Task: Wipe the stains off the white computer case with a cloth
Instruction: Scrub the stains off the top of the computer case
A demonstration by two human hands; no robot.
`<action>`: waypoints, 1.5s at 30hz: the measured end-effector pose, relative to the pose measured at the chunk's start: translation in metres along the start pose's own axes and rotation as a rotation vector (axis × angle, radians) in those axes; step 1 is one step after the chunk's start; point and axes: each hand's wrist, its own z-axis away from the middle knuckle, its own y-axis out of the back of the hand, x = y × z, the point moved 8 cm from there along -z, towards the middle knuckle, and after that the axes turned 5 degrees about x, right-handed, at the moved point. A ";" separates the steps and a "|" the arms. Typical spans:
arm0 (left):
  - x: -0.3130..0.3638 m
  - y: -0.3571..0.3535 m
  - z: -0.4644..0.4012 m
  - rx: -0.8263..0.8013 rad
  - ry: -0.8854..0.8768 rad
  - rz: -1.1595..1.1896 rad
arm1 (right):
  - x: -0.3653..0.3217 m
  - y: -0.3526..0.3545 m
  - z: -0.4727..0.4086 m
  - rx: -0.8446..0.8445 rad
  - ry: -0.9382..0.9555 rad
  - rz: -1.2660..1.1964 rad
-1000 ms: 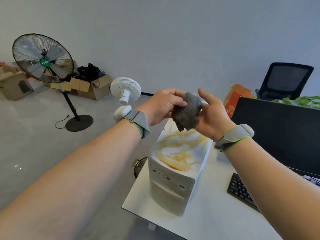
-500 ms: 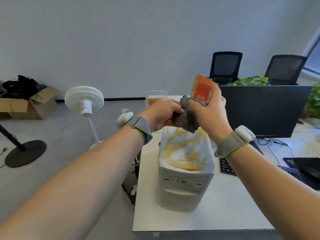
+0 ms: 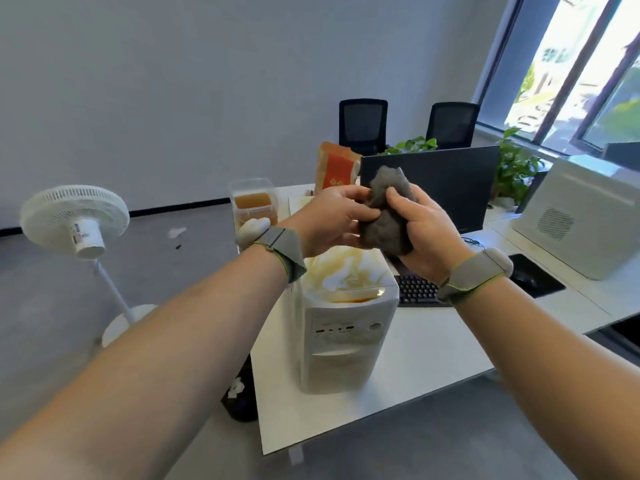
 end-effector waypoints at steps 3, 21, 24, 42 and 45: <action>0.009 0.018 -0.001 0.206 -0.115 -0.581 | -0.013 0.020 0.002 0.137 0.130 0.365; -0.093 0.032 0.005 0.009 0.095 -1.522 | 0.057 0.072 -0.018 -0.046 0.266 1.528; -0.092 0.033 0.004 0.041 0.022 -1.531 | 0.061 0.073 -0.024 -0.084 0.255 1.517; -0.106 0.062 -0.011 0.089 0.354 -1.364 | 0.049 0.079 -0.043 -0.150 0.307 1.651; -0.110 0.074 -0.006 0.023 0.437 -1.330 | 0.060 0.080 -0.035 -0.125 0.297 1.655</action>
